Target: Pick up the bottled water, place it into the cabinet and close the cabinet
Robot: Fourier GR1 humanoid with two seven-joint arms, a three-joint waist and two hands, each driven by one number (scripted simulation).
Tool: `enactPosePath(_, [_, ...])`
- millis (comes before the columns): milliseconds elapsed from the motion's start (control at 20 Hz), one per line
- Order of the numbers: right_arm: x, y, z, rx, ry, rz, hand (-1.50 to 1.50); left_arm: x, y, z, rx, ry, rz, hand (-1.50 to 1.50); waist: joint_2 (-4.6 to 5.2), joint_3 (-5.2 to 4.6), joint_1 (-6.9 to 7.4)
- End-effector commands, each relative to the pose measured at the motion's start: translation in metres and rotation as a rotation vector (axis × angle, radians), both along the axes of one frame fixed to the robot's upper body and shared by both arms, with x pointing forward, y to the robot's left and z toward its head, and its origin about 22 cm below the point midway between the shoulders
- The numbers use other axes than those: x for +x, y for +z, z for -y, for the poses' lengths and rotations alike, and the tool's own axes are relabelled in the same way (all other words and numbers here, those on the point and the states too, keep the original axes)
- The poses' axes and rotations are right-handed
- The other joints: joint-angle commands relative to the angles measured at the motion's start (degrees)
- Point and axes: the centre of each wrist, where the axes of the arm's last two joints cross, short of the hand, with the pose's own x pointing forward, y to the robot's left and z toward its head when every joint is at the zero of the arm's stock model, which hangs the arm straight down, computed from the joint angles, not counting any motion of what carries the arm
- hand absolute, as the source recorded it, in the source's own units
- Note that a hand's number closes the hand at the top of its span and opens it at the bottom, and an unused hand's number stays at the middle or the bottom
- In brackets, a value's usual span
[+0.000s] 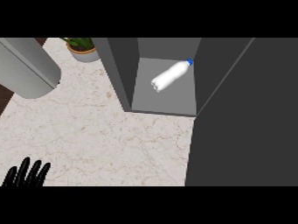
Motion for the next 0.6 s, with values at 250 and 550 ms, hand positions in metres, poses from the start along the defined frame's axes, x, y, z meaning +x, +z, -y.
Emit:
enactPosePath(250, [0.019,0.035,-0.016,-0.168,0.182,0.201,1.5,-0.007,0.006,-0.035,0.018,-0.061,-0.005,-1.5,1.02,-0.34,3.19])
enactPosePath(550, [0.034,0.023,-0.025,-0.234,0.231,0.175,1.5,-0.006,0.014,-0.049,0.023,-0.068,0.015,-1.5,1.06,-0.47,4.5])
